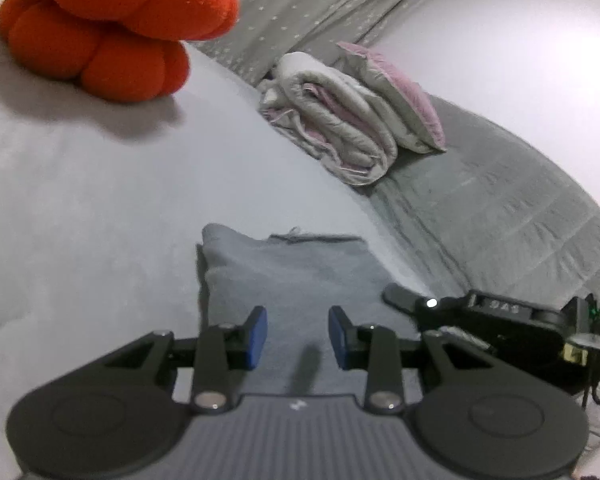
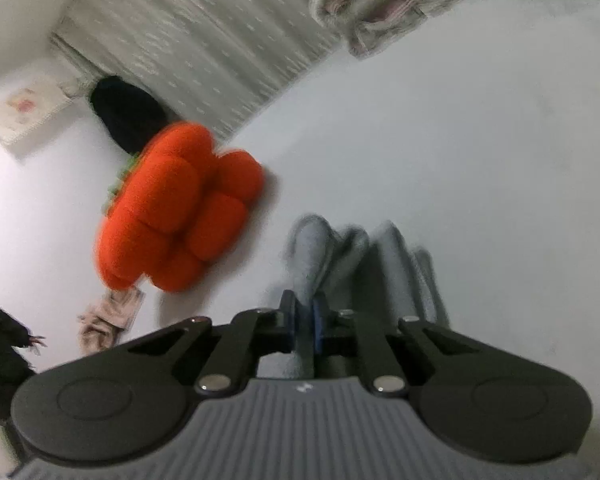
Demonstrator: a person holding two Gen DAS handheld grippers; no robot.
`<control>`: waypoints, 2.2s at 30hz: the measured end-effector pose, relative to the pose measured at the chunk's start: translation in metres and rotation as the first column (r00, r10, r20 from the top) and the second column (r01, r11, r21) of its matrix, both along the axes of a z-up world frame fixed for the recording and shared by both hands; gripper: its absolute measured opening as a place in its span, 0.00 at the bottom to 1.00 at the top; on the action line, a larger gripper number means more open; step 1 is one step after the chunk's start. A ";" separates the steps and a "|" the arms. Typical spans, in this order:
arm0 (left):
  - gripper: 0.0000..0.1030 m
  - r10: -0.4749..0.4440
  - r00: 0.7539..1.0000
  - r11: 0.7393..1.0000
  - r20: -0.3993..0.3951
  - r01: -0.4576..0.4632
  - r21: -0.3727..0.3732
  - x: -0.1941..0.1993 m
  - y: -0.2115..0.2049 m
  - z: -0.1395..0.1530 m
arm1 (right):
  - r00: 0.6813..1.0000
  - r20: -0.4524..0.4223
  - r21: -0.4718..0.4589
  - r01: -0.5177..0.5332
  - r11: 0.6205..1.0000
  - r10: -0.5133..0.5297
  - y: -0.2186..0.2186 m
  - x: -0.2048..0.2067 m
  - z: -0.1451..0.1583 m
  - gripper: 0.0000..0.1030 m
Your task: Fold clothes
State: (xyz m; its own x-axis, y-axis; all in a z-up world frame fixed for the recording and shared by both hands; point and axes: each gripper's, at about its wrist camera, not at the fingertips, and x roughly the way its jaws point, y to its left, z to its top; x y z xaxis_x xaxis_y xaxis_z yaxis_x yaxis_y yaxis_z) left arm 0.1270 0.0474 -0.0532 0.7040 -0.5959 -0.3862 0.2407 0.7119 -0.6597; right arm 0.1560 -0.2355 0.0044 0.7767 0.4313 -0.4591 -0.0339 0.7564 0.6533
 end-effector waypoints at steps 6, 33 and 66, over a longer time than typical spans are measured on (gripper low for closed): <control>0.32 -0.103 0.994 0.992 0.033 0.100 0.082 -0.005 -0.030 -0.001 | 0.993 -0.103 -0.075 0.049 0.996 -0.057 -0.023 0.001 -0.025 0.11; 0.32 -0.162 0.987 0.970 0.024 0.154 0.190 -0.010 -0.049 -0.009 | 0.967 -0.249 -0.194 -0.097 0.976 0.047 -0.015 -0.038 -0.031 0.07; 0.51 0.090 0.987 0.989 -0.130 -0.074 0.125 0.125 -0.031 -0.008 | 0.995 0.073 -0.156 0.071 0.985 -0.060 -0.029 -0.007 -0.024 0.50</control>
State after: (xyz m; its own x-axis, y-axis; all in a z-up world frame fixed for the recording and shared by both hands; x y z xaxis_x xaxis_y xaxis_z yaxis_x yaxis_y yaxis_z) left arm 0.2521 0.0159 -0.0608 0.6852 -0.4821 -0.5460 0.0931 0.8014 -0.5908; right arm 0.1492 -0.2640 -0.0196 0.8327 0.3049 -0.4623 -0.0213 0.8518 0.5234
